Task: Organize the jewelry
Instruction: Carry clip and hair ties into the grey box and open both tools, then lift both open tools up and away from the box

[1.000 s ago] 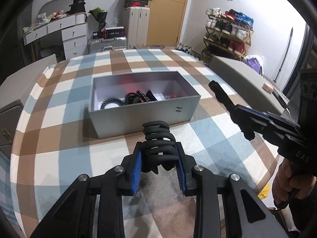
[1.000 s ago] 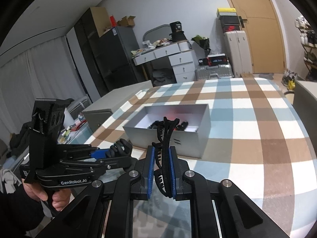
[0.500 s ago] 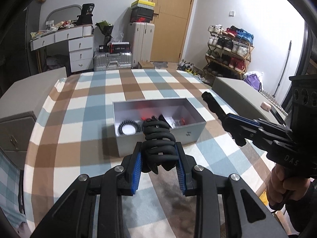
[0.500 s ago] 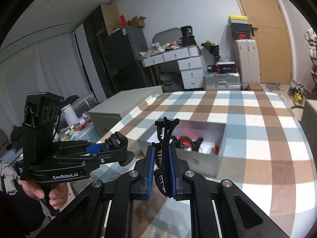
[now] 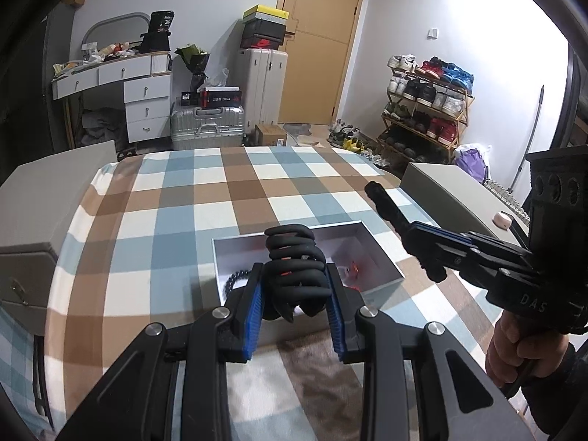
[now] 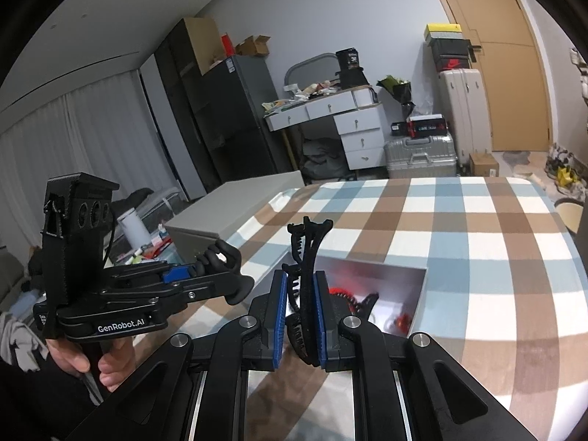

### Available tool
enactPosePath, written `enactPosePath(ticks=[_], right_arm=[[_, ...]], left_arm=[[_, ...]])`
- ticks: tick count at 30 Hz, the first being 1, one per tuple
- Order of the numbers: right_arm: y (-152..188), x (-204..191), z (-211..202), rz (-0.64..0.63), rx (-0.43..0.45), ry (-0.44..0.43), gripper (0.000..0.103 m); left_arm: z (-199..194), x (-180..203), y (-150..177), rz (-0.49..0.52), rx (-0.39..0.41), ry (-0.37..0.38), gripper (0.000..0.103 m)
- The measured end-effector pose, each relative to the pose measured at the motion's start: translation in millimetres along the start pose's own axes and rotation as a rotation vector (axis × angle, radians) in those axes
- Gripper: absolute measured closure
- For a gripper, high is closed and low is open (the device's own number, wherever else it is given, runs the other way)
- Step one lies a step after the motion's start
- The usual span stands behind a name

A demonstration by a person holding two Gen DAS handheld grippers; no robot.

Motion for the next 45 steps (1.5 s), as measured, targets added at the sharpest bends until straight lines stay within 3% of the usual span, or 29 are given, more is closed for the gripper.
enactPosePath(ticks=[22, 32, 33, 35, 37, 39, 41, 45], right_arm=[[16.9, 35.9, 51.3, 0.081, -0.075, 0.001, 0.09], [24.0, 42.5, 52.6, 0.113, -0.085, 0.02, 0.086], [24.7, 42.3, 51.9, 0.122, -0.085, 0.012, 0.085], [24.8, 43.9, 48.6, 0.137, -0.076, 0.011, 0.069], [21.7, 45.1, 39.0, 0.145, -0.043, 0.014, 0.064], [18.0, 45.9, 30.5, 0.147, -0.017, 0.019, 0.061], [13.4, 47.2, 22.8, 0.149, 0.013, 0.03, 0.048], [-0.7, 46.9, 2.0, 0.136, 0.092, 0.06, 0.036]], left_arm=[[49.1, -1.8, 4.1, -0.025, -0.087, 0.037, 0.078], [58.2, -8.6, 8.9, -0.056, -0.092, 0.053, 0.077], [58.7, -10.4, 10.6, -0.073, -0.103, 0.056, 0.074], [57.4, -13.0, 11.3, -0.098, -0.11, 0.059, 0.063], [50.3, -13.8, 8.8, -0.102, -0.09, 0.058, 0.055], [41.2, -14.8, 4.9, -0.088, -0.06, 0.029, 0.036], [33.7, -15.4, 1.3, -0.079, -0.027, 0.013, 0.035], [21.3, -16.9, -1.6, -0.068, 0.005, -0.042, 0.035]])
Point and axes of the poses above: each gripper's, at about its wrist camera, not at the fingertips, and z roughly the way its jaws point, x to its right, y to its underside, the point moved 10 cm from there along z, roughly the way its jaws point, and after that the axes turned 3 degrees about x, right-handed, at the moved point
